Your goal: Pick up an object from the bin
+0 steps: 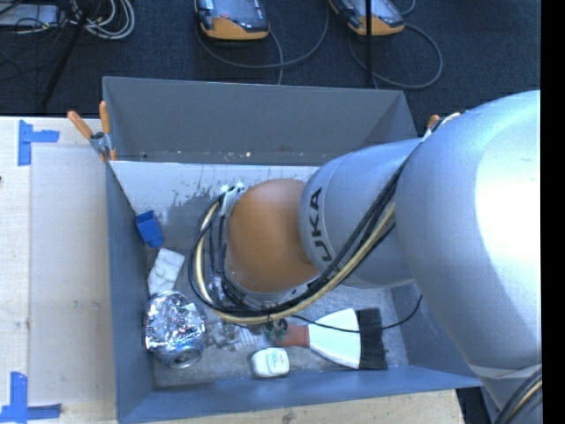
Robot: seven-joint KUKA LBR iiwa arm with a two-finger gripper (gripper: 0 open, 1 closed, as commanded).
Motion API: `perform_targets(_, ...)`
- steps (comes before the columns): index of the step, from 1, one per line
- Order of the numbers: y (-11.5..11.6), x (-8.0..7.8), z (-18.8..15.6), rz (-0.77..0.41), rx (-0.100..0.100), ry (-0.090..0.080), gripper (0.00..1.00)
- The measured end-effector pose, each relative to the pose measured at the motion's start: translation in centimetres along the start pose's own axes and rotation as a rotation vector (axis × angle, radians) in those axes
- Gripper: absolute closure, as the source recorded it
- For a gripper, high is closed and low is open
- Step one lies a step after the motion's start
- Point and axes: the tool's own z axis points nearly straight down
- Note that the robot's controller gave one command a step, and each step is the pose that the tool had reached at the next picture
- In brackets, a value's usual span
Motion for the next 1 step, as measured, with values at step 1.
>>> perform_targets(1, -0.09, 0.06, -0.39, 0.001, 0.002, -0.004, 1.00)
